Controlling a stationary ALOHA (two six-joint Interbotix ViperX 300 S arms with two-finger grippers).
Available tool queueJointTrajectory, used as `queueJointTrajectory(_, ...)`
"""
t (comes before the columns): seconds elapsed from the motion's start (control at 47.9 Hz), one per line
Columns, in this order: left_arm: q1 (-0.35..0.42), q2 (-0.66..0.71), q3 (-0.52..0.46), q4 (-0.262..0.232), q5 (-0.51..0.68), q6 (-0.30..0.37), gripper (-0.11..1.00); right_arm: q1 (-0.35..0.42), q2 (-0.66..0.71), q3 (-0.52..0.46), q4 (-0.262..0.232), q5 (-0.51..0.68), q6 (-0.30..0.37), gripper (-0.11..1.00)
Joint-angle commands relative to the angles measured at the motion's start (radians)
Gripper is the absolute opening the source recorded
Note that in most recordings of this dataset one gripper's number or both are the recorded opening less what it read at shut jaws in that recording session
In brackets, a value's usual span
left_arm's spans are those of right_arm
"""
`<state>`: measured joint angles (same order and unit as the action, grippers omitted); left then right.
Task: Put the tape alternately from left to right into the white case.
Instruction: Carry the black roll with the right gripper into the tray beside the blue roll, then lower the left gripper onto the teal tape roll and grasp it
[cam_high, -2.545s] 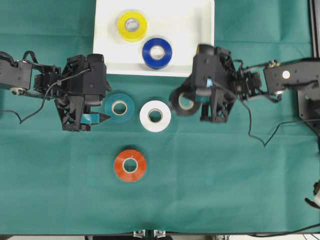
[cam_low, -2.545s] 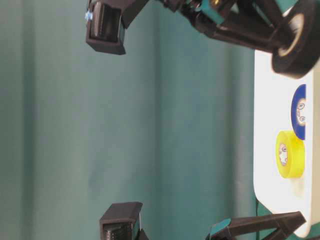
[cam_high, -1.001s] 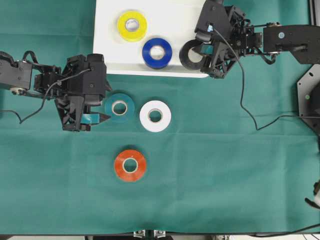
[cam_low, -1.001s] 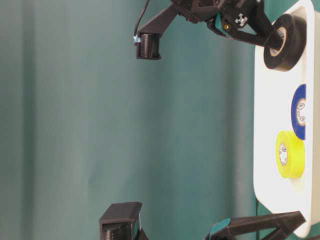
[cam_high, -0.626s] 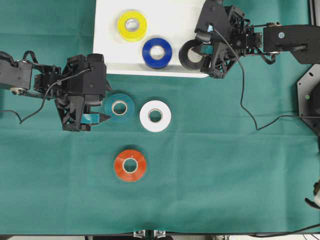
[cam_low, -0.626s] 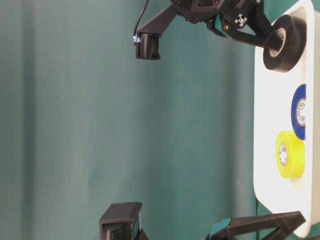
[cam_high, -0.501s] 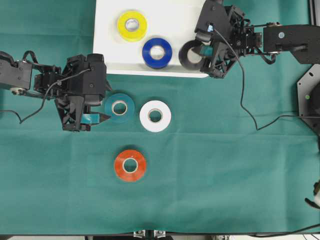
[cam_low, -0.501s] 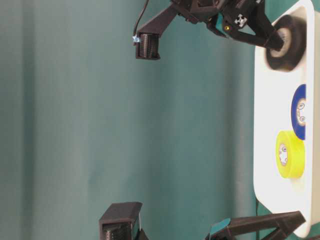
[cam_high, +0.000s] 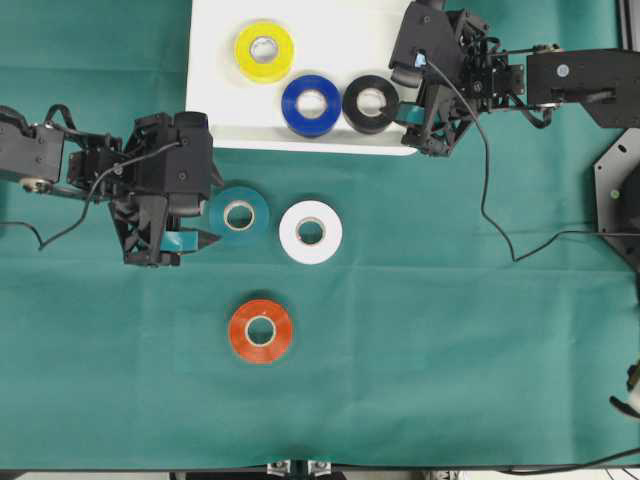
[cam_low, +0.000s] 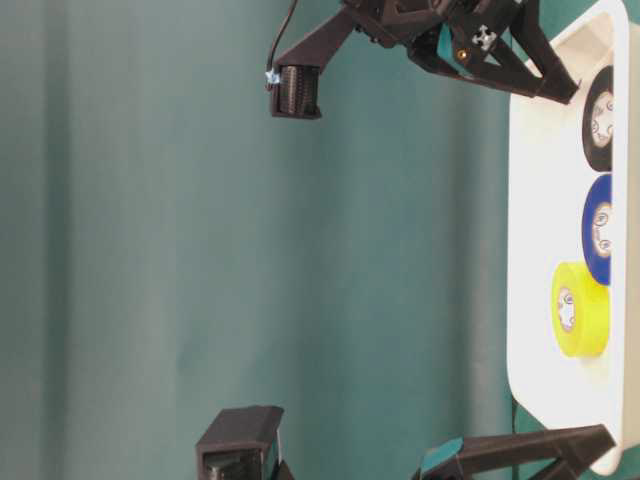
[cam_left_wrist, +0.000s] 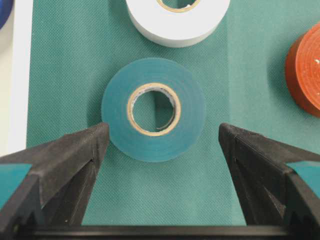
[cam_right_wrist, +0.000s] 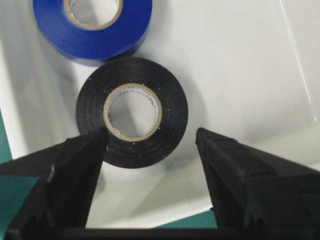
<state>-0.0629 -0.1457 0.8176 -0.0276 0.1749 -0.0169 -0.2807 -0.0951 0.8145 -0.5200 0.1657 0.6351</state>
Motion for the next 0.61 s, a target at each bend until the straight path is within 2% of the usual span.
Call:
queueJointTrajectory(0.0,-0.012,-0.006,-0.021,-0.002,-0.008,-0.002,0.60,0.015,-0.017,-0.008,-0.002,-0.008,0.002,0.77)
queueJointTrajectory(0.271,-0.048,0.028,-0.029,-0.002,-0.009,-0.002,0.60,0.098,-0.051,-0.008,-0.002,-0.008,0.008,0.76)
queueJointTrajectory(0.584,-0.078,0.127,-0.089,-0.002,-0.008,0.000,0.60,0.178,-0.060,-0.011,0.003,-0.008,0.014,0.76)
